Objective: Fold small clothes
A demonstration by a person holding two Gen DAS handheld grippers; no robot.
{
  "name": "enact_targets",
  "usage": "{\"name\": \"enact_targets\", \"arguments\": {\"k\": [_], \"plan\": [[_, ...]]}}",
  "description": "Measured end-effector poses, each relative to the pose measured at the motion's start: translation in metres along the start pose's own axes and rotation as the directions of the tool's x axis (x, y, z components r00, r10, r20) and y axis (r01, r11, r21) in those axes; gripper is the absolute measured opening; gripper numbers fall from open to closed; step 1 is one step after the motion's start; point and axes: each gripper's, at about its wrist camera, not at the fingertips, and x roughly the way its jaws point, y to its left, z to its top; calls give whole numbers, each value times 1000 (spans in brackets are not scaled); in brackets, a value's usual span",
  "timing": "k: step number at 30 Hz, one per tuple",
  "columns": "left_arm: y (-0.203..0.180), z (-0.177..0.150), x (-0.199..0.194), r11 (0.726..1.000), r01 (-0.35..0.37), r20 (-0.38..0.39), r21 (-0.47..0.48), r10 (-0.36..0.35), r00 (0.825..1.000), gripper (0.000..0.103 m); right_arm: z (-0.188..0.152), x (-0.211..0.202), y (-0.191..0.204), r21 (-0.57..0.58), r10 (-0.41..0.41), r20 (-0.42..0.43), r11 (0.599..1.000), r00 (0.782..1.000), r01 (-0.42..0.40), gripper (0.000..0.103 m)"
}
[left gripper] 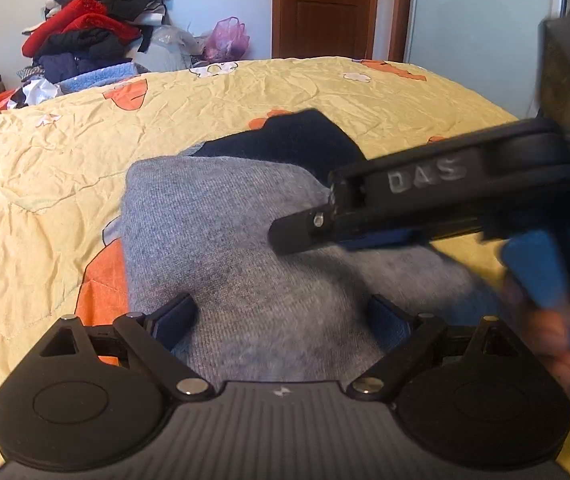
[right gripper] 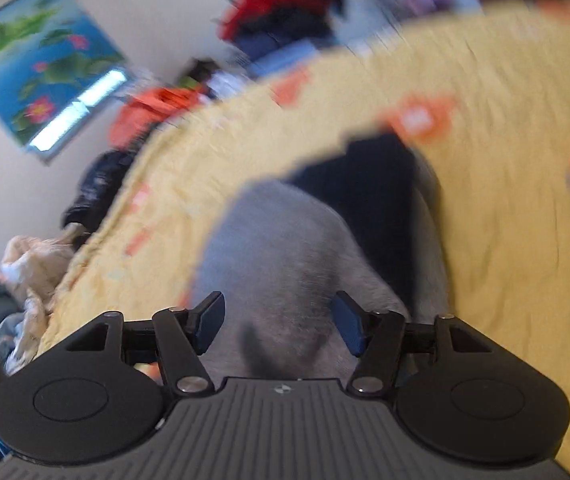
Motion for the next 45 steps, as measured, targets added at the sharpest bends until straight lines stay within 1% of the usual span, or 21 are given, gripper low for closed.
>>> {"name": "enact_targets", "arguments": {"k": [2, 5, 7, 9, 11, 14, 16, 18, 19, 20, 21, 22, 23, 26, 30, 33, 35, 39, 41, 43, 45], "plan": [[-1, 0, 4, 1000, -12, 10, 21, 12, 1000, 96, 4, 5, -14, 51, 36, 22, 998, 999, -37, 37], [2, -1, -10, 1000, 5, 33, -3, -5, 999, 96, 13, 3, -11, 75, 22, -24, 997, 999, -20, 40], [15, -6, -37, 997, 33, 93, -63, -27, 995, 96, 11, -18, -5, 71, 28, 20, 997, 999, -30, 51], [39, -18, -62, 987, 61, 150, -148, -39, 988, 97, 3, -48, -10, 73, 53, 99, 996, 994, -61, 72], [67, -26, -70, 965, 83, 145, -250, -47, 988, 97, -3, -68, -26, 97, 48, 131, 993, 990, -61, 83], [102, -29, -54, 916, 87, 65, -392, -66, 996, 96, -9, -66, -48, 126, 1, 68, 992, 998, -9, 82], [114, -28, -40, 876, 138, 28, -461, -142, 990, 94, -15, -54, -54, 148, 19, -1, 989, 1000, -18, 80], [120, -28, -26, 823, 199, 3, -533, -233, 973, 70, -21, -42, -53, 170, 63, -40, 984, 997, -55, 75], [121, -28, -19, 799, 222, -15, -560, -277, 961, 51, -25, -38, -50, 170, 79, -52, 983, 995, -70, 74], [119, -29, -13, 781, 237, -23, -577, -306, 952, 44, -26, -35, -47, 161, 87, -48, 984, 995, -78, 73], [118, -29, -10, 782, 236, -28, -576, -307, 951, 41, -27, -33, -45, 160, 93, -46, 983, 995, -85, 62], [114, -30, -9, 793, 228, -32, -565, -298, 954, 29, -27, -28, -44, 168, 96, -63, 982, 993, -84, 53], [112, -33, -9, 797, 221, -36, -561, -290, 956, 22, -27, -23, -43, 172, 92, -82, 982, 992, -77, 36], [113, -32, -24, 801, 222, -13, -556, -276, 961, 13, -26, -15, -37, 156, 106, -110, 984, 988, -88, 32], [110, -30, -66, 857, 196, 18, -477, -214, 977, 12, -29, -21, -12, 93, 147, -118, 986, 982, -136, 31], [115, -45, -76, 872, 169, -10, -460, -195, 981, 12, -36, -34, 0, 47, 201, -132, 979, 971, -197, 31], [117, -60, -71, 876, 143, -32, -461, -177, 984, 13, -43, -35, -6, 48, 181, -141, 983, 973, -176, 32], [117, -72, -82, 868, 164, 4, -468, -183, 983, 24, -58, -39, -19, 113, 159, -119, 983, 980, -146, 52], [112, -73, -96, 894, 147, 23, -424, -152, 988, 53, -62, -52, -17, 109, 162, -90, 982, 983, -152, 64], [103, -74, -105, 925, 106, 40, -364, -98, 994, 73, -64, -66, -15, 97, 149, -64, 985, 987, -142, 64], [92, -75, -108, 951, 93, 44, -295, -83, 996, 73, -68, -76, -11, 83, 139, -65, 988, 988, -133, 64]]}}
